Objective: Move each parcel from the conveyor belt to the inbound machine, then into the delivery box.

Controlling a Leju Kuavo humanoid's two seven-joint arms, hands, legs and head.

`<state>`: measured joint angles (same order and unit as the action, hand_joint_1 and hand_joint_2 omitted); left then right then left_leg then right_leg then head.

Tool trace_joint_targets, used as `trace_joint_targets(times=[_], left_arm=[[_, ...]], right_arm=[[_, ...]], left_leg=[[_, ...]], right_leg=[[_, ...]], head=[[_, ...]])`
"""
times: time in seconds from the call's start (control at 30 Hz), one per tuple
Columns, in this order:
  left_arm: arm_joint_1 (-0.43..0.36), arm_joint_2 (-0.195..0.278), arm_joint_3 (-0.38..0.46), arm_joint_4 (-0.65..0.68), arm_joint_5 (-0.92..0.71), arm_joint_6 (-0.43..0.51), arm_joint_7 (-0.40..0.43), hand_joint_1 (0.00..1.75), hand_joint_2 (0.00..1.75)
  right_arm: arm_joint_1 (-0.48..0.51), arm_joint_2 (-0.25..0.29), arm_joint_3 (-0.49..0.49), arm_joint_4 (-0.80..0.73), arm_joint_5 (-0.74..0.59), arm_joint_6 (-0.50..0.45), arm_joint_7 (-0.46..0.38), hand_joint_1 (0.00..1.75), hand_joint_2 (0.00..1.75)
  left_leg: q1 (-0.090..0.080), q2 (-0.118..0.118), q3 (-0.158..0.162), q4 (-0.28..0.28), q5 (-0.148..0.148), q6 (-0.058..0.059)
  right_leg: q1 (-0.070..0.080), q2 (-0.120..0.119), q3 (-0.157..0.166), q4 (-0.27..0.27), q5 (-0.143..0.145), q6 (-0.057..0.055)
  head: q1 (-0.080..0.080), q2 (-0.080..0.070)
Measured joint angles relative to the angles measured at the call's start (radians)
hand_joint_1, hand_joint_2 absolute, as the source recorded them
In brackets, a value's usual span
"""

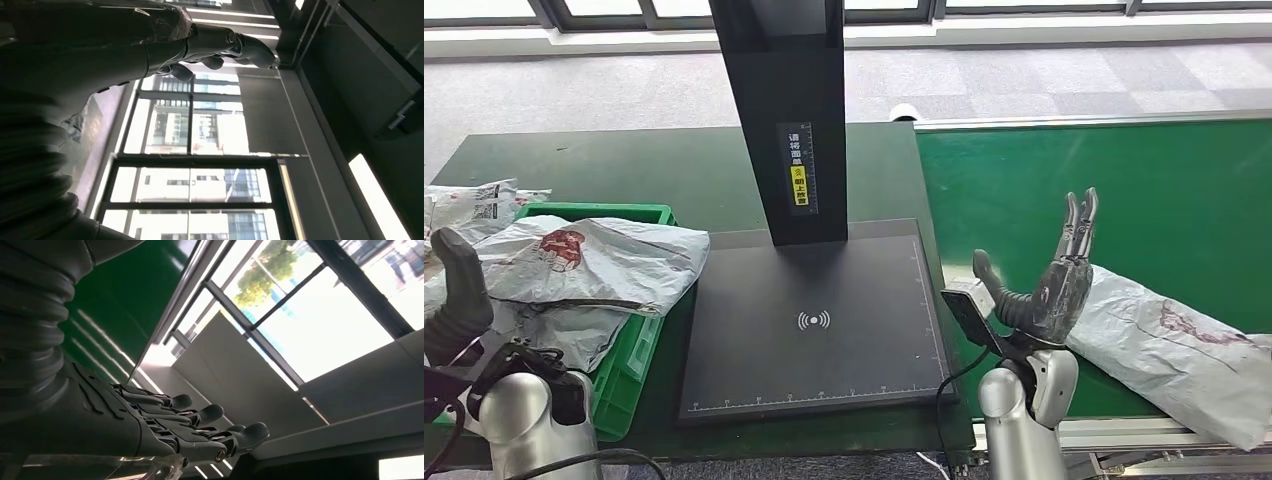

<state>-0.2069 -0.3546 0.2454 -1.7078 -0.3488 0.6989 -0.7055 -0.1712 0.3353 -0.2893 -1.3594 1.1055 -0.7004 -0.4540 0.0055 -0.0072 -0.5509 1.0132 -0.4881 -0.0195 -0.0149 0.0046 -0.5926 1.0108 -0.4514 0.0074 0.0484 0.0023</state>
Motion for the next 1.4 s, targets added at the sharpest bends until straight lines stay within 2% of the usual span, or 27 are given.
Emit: trace_joint_targets(times=[0.13, 0.23, 0.33, 0.4, 0.47, 0.57, 0.73, 0.93, 1.1, 1.2, 1.27, 1.4], left_arm=[[0.080, 0.020, -0.198, -0.065, 0.023, 0.000, 0.000, 0.00, 1.75], [0.130, 0.045, -0.308, -0.087, 0.101, -0.013, 0.002, 0.00, 1.75], [0.162, 0.071, -0.386, -0.099, 0.144, -0.055, 0.002, 0.00, 1.75], [0.177, 0.082, -0.421, -0.100, 0.146, -0.078, 0.002, 0.00, 1.75], [0.188, 0.091, -0.449, -0.100, 0.142, -0.085, 0.003, 0.00, 1.75], [0.194, 0.100, -0.474, -0.100, 0.140, -0.086, 0.003, 0.00, 1.75], [0.201, 0.108, -0.494, -0.100, 0.140, -0.088, 0.003, 0.00, 1.75], [0.205, 0.116, -0.518, -0.093, 0.138, -0.081, 0.003, 0.00, 1.75], [0.204, 0.121, -0.522, -0.076, 0.146, -0.074, 0.004, 0.00, 1.75], [0.205, 0.123, -0.520, -0.063, 0.156, -0.080, 0.004, 0.00, 1.75], [0.204, 0.123, -0.514, -0.049, 0.152, -0.084, 0.004, 0.00, 1.75], [0.203, 0.123, -0.505, -0.025, 0.144, -0.085, 0.005, 0.00, 1.75]], right_arm=[[-0.061, -0.001, -0.139, 0.093, 0.239, 0.000, 0.109, 0.00, 1.75], [-0.088, -0.014, -0.217, 0.156, 0.351, 0.000, 0.201, 0.00, 1.75], [-0.101, -0.058, -0.242, 0.217, 0.423, -0.001, 0.353, 0.00, 1.75], [-0.103, -0.105, -0.222, 0.262, 0.438, -0.001, 0.495, 0.00, 1.75], [-0.104, -0.153, -0.186, 0.304, 0.440, -0.001, 0.579, 0.00, 1.75], [-0.105, -0.199, -0.149, 0.341, 0.441, -0.001, 0.600, 0.00, 1.75], [-0.106, -0.235, -0.118, 0.377, 0.441, -0.001, 0.621, 0.00, 1.75], [-0.113, -0.339, -0.002, 0.447, 0.441, -0.001, 0.850, 0.00, 1.75], [-0.170, -0.437, 0.125, 0.617, 0.441, -0.001, 0.981, 0.00, 1.75], [-0.200, -0.477, 0.176, 0.722, 0.440, -0.001, 1.013, 0.00, 1.75], [-0.216, -0.492, 0.188, 0.784, 0.435, -0.001, 0.994, 0.00, 1.75], [-0.245, -0.502, 0.170, 0.890, 0.354, 0.017, 0.850, 0.00, 1.75]], left_leg=[[0.000, 0.000, 0.000, 0.000, 0.000, 0.000], [0.000, 0.000, 0.000, 0.000, -0.001, 0.001], [0.000, 0.000, -0.001, 0.000, -0.001, 0.001], [0.000, 0.000, -0.001, 0.000, -0.001, 0.001], [0.000, 0.000, -0.001, 0.000, -0.001, 0.001], [0.000, 0.001, 0.000, 0.000, -0.001, 0.001], [0.000, 0.000, 0.000, 0.000, -0.001, 0.001], [-0.001, 0.000, -0.001, 0.000, -0.001, 0.001], [-0.002, 0.000, 0.000, 0.000, -0.002, 0.002], [-0.002, 0.000, -0.001, 0.000, -0.001, 0.003], [-0.002, 0.000, 0.000, 0.000, -0.001, 0.002], [-0.002, 0.001, 0.000, 0.000, -0.001, 0.002]], right_leg=[[0.000, 0.000, 0.000, 0.000, 0.000, 0.000], [-0.001, 0.000, 0.000, 0.000, 0.000, 0.000], [-0.001, 0.000, 0.000, 0.000, 0.000, 0.000], [-0.001, 0.000, 0.000, 0.000, 0.000, 0.001], [-0.001, 0.000, 0.000, 0.000, 0.000, 0.001], [-0.002, 0.000, 0.000, 0.000, 0.000, 0.001], [-0.001, 0.000, 0.000, 0.000, 0.000, 0.001], [-0.002, 0.000, 0.000, 0.000, 0.000, 0.001], [-0.003, 0.000, 0.000, 0.000, 0.000, 0.001], [-0.003, -0.001, 0.000, 0.000, 0.000, 0.001], [-0.003, -0.001, 0.000, 0.000, 0.000, 0.001], [-0.002, 0.000, -0.001, 0.000, 0.000, 0.001]], head=[[0.000, 0.000], [0.000, 0.000], [0.000, 0.000], [0.000, 0.000], [0.000, 0.000], [0.000, 0.000], [0.000, 0.000], [0.000, 0.000], [0.000, 0.000], [0.000, 0.000], [0.000, 0.000], [0.000, 0.000]])
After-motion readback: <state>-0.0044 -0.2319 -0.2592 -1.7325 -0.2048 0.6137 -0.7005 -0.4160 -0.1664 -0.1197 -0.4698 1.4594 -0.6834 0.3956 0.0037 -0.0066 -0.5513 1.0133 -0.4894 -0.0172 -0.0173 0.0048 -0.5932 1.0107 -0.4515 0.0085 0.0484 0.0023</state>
